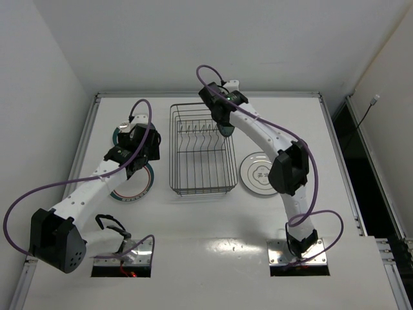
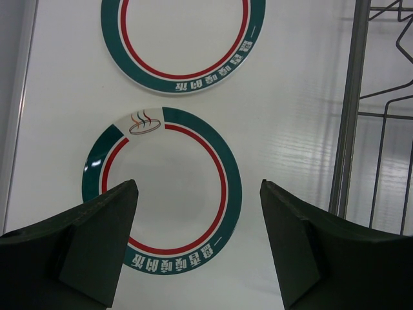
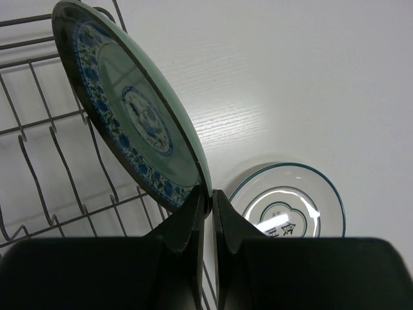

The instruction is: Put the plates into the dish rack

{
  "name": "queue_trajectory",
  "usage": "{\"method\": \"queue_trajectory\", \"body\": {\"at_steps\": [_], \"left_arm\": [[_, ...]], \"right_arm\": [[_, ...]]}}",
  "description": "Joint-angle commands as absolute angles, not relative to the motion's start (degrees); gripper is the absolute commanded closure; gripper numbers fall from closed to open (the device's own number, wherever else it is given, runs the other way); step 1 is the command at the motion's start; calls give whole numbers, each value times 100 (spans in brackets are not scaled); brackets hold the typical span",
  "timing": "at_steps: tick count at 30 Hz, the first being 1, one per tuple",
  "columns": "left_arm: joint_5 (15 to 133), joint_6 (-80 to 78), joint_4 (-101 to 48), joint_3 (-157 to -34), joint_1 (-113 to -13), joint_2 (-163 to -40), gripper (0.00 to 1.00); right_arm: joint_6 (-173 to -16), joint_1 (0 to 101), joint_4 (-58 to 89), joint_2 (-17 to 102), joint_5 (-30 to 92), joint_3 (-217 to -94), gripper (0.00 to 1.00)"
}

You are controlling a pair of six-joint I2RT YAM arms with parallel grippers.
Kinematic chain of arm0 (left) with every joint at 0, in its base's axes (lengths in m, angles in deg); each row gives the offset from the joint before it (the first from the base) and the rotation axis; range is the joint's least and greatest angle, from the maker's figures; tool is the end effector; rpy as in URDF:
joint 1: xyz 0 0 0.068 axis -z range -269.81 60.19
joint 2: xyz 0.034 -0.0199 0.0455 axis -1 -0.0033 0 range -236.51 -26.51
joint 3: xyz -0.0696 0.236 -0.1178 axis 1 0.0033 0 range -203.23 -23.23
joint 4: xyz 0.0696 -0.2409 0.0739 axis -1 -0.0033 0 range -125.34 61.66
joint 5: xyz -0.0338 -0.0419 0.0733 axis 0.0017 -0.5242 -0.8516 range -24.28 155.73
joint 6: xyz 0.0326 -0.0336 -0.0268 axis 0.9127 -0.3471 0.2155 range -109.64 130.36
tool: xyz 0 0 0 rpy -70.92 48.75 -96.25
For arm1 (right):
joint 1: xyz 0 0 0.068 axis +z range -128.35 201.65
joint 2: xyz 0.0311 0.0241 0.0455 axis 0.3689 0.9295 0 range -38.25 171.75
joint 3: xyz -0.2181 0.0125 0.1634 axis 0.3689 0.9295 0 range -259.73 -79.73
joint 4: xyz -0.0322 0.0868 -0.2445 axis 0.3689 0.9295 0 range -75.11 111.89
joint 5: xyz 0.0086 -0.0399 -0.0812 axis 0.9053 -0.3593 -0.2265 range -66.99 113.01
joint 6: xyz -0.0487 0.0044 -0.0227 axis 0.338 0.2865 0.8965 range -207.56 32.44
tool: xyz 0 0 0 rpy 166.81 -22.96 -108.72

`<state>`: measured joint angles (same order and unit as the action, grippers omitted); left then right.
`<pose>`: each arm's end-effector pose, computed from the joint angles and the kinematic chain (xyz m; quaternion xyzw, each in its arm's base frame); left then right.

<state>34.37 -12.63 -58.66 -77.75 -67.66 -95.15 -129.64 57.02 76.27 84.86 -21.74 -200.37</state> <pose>0.2392 -0.0774 0.2846 -0.1111 0.8869 0.0870 0.4398 0.3857 0.2431 0.2950 0.1387 0.8941 -0.1584 0.3952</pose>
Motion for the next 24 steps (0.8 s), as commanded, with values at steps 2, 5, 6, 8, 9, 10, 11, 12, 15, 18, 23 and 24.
{"method": "queue_trajectory", "body": {"at_steps": [2,5,6,8,9,10,11,12,15,18,23,24], "left_arm": [[3347,-1302,-5752,-7878,-6731,-9524,26],[3347,-1302,-5752,-7878,-6731,-9524,26],[3347,-1302,-5752,-7878,-6731,-9524,26],[3347,-1302,-5752,-7878,-6731,-9524,26],[3347,-1302,-5752,-7878,-6731,-9524,26],[3347,-1302,-5752,-7878,-6731,-9524,26],[3347,-1302,-5752,-7878,-6731,-9524,26],[3347,-1302,-5752,-7878,-6731,-9524,26],[3347,-1302,-5752,-7878,-6731,-9524,26],[3347,-1302,-5752,-7930,-6731,-9524,26],[3347,-1302,-5752,-7930,-6731,-9524,26],[3347,-1302,-5752,-7930,-6731,-9524,26]], "right_arm": [[-12992,5689,7729,8559,-2138,-20260,100],[-12923,5741,7668,8611,-1927,-20260,100],[-12922,5742,7667,8611,-1857,-20208,100],[-12922,5742,7615,8611,-1681,-20207,98],[-12922,5742,7615,8611,-1619,-20155,98],[-12870,5742,7615,8611,-1471,-20093,98],[-12869,5742,7545,8559,-1400,-20006,97],[-12869,5742,7466,8559,-1251,-20005,97],[-12869,5742,7351,8497,-1005,-19820,97],[-12869,5742,7299,8497,-872,-19688,97],[-12869,5742,7350,8444,-871,-19636,97],[-12817,5742,7351,8384,-871,-19636,97]]}}
